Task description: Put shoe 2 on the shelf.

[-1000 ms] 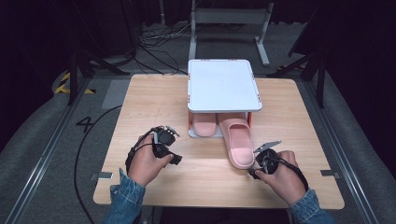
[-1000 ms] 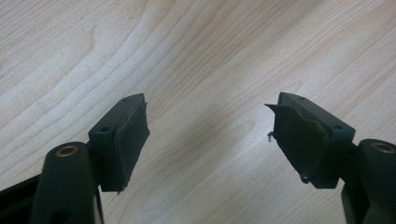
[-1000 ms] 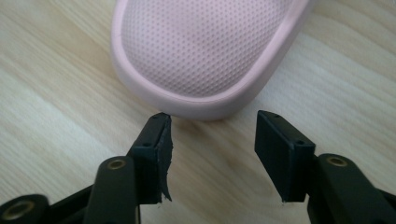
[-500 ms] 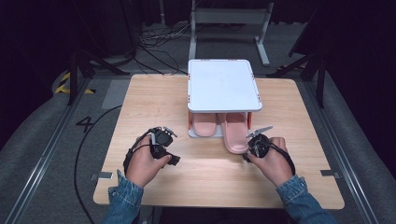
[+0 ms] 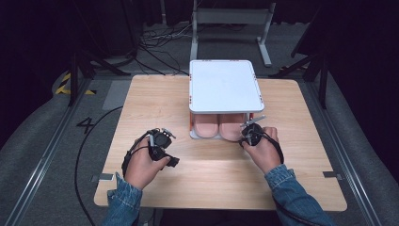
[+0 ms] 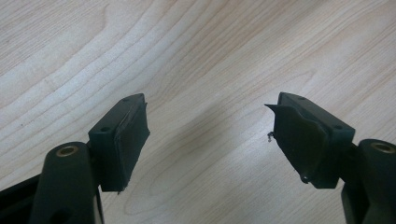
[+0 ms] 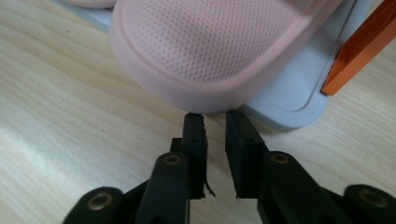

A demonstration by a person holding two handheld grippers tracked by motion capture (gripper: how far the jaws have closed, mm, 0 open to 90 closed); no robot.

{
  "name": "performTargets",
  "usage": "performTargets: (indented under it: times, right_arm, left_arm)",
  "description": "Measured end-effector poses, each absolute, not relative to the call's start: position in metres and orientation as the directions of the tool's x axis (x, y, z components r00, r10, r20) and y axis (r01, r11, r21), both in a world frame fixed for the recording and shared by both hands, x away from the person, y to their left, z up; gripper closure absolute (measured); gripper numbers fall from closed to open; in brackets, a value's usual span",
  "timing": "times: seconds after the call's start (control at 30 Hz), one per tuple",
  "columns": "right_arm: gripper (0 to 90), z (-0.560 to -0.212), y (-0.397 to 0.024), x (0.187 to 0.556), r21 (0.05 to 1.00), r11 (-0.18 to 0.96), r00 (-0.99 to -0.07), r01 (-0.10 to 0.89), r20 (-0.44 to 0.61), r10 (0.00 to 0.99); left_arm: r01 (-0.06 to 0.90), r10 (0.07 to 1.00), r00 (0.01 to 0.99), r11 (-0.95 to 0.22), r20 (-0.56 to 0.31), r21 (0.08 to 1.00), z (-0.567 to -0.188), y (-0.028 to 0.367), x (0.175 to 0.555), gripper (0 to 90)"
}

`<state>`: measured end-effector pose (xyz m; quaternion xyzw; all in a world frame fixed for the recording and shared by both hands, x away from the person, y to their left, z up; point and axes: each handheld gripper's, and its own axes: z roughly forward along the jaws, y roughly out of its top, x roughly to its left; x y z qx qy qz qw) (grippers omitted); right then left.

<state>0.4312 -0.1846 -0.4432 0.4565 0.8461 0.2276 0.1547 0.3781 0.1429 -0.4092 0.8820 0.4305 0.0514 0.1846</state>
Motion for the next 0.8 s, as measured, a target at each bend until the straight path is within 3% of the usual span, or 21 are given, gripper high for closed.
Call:
performTargets:
  times: [0.4,0.67,0.8]
  right_arm:
    - [83.2,-0.451,-0.187,0.443,0.564,0.473,-0.513,0.677,-0.099,0.853]
    - [77.7,-0.436,-0.200,0.434,0.595,0.449,-0.540,0.666,-0.030,0.841]
    - [67.6,-0.415,-0.222,0.421,0.639,0.425,-0.545,0.641,-0.011,0.838]
  left_arm:
    - [0.739,0.776,0.627,-0.562,-0.073,0.371,-0.409,0.142,0.379,27.1]
    - [0.741,0.779,0.623,-0.558,-0.073,0.373,-0.409,0.143,0.379,27.1]
    - [0.740,0.778,0.624,-0.559,-0.071,0.375,-0.408,0.143,0.377,27.0]
